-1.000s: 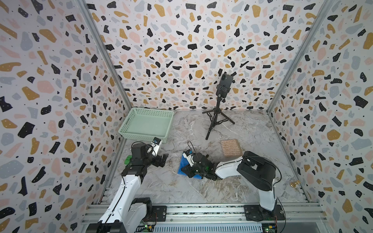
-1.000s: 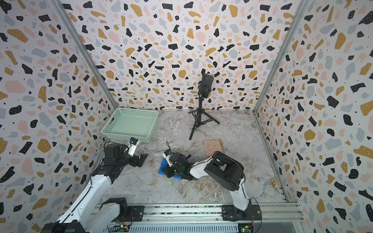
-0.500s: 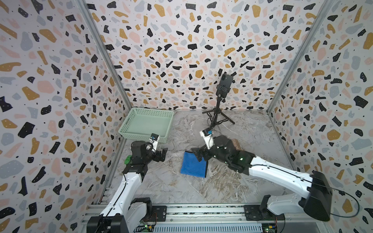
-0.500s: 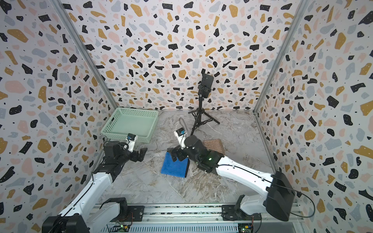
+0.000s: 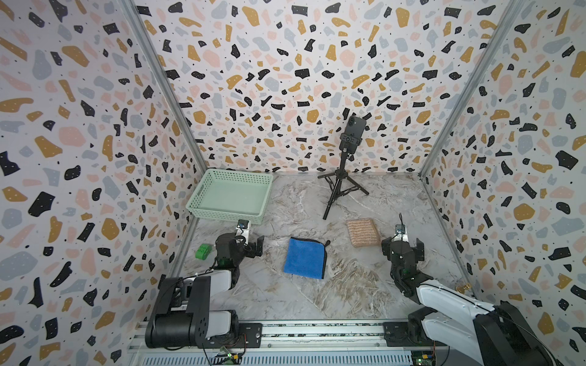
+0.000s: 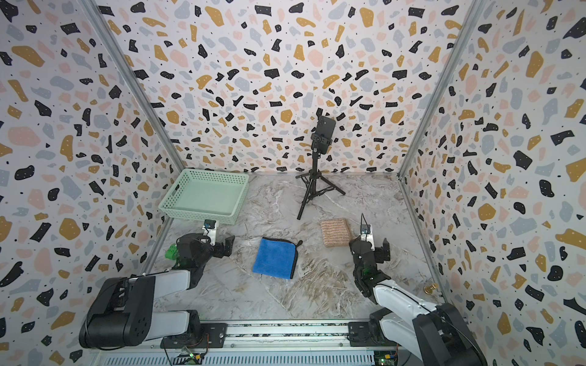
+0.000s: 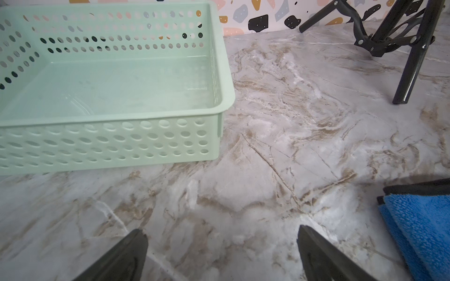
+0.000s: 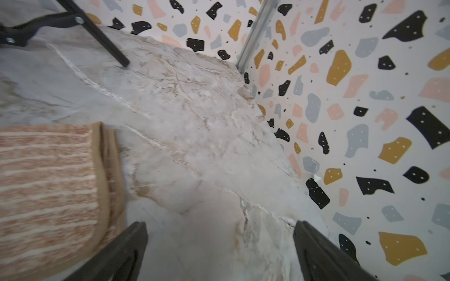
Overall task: Fold the square dishcloth
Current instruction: Reset both arms
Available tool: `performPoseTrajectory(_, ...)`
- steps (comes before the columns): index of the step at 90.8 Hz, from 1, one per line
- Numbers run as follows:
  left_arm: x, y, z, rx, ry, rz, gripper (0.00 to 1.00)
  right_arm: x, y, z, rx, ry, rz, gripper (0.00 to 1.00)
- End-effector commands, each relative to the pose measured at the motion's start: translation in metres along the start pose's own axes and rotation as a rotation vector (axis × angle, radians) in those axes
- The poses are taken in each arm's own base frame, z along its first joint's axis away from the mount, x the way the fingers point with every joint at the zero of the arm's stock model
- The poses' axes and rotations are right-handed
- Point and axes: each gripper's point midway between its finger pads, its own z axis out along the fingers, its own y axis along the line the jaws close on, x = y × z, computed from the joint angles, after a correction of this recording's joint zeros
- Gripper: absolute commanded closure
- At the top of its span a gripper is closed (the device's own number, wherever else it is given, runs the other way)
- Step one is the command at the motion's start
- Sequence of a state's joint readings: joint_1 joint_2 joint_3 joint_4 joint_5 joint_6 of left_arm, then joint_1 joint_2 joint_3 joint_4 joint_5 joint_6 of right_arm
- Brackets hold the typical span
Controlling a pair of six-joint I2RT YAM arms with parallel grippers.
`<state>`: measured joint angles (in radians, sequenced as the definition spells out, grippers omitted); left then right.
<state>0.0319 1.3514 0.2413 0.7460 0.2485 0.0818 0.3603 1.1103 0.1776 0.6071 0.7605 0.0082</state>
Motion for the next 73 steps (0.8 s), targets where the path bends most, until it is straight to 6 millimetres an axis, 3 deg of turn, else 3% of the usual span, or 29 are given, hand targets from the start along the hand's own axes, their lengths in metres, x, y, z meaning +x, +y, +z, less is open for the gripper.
performPoseTrajectory(1, -0.036, 0.007, 0.0, -0.03, -0.168, 0.029, 0.0, -0.04, -0.013, 0.007, 0.053, -0.175, 0.157, 0.0)
performPoseTrajectory(8, -0.042, 0.008, 0.006, -0.023, -0.203, 0.021, 0.0, -0.043, -0.008, 0.012, 0.032, -0.222, 0.135, 0.01)
performPoseTrajectory(14, -0.047, 0.015, 0.014, -0.042, -0.136, 0.011, 0.0, -0.04, -0.003, 0.017, 0.007, -0.23, 0.099, 0.01)
performPoseTrajectory(18, -0.034, 0.015, 0.019, -0.056, -0.079, -0.005, 0.0, -0.035, -0.002, 0.021, -0.008, -0.223, 0.106, 0.01)
performPoseTrajectory(26, -0.038, 0.016, 0.019, -0.072, -0.084, 0.008, 0.0, -0.03, -0.001, 0.031, -0.051, -0.237, 0.141, 0.01)
performPoseTrajectory(40, -0.036, 0.016, 0.018, -0.073, -0.08, 0.006, 0.0, -0.019, 0.031, 0.047, -0.21, -0.143, 0.065, 0.0)
performPoseTrajectory(46, -0.038, 0.015, 0.018, -0.073, -0.089, 0.005, 0.0, -0.023, 0.031, 0.053, -0.195, -0.163, 0.06, 0.0)
performPoseTrajectory(51, -0.038, 0.015, 0.018, -0.072, -0.087, 0.006, 0.0, -0.007, 0.032, 0.063, -0.202, -0.022, 0.056, 0.0)
performPoseTrajectory(57, -0.037, 0.015, 0.018, -0.072, -0.087, 0.006, 0.0, -0.017, 0.031, 0.075, -0.235, -0.029, 0.105, 0.0)
performPoseTrajectory(73, -0.038, 0.015, 0.018, -0.072, -0.088, 0.006, 0.0, -0.012, 0.027, 0.076, -0.238, 0.007, 0.123, 0.0)
